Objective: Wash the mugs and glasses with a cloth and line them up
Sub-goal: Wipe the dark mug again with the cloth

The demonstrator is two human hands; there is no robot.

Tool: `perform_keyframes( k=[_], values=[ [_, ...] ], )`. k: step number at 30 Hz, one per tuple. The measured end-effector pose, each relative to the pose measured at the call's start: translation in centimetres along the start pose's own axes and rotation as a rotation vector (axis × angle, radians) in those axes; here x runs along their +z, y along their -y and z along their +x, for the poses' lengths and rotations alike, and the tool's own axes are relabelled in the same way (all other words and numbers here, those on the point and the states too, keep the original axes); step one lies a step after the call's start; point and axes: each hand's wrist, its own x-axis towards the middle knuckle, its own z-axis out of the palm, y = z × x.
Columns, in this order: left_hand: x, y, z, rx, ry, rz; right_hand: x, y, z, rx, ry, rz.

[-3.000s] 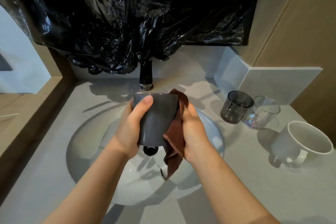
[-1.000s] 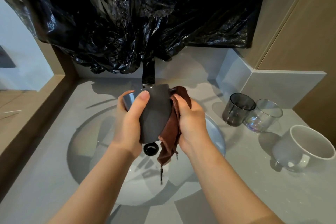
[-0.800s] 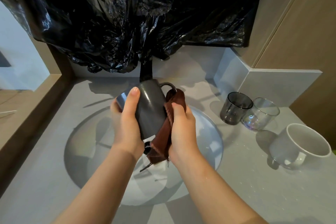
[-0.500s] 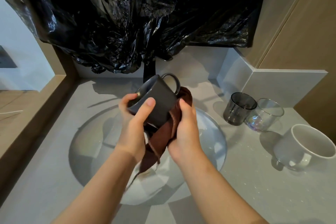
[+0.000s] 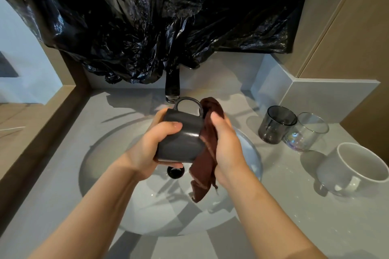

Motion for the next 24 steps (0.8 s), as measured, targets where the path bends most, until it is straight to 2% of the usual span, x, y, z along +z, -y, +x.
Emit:
perform_keyframes(
  k=[3,6,8,10,13,18,24],
  values=[
    [0.2,0.2,-0.1,0.063,0.028,-0.042,-0.2,0.5,1.2,0.284,-0.06,0.086],
    [1.2,0.5,-0.1,0.053,-0.077,-0.089,0.1,0.1,1.4,0.328,-0.105,0.129],
    [1.5,1.0,0.0,-0.016,-0.181,-0.163,0.3,-0.4,0.5,0.271,-0.066,0.092],
    [1.4,1.4,-0.2,-0.084,-0.246,-0.209,0.3,-1.0,-0.4,0.109,-0.01,-0.079],
    [0.6,1.7,-0.8,-0.143,-0.226,-0.199,0.4,-1.0,-0.6,-0.057,-0.007,-0.231],
    [0.8,1.6,-1.2,-0.038,-0.087,-0.119,0.4,2.6,0.6,-0.025,-0.004,-0.05],
    [1.9,1.3,-0.6,0.046,-0.183,-0.146,1.0,1.2,0.8,0.081,-0.116,-0.08]
  ],
)
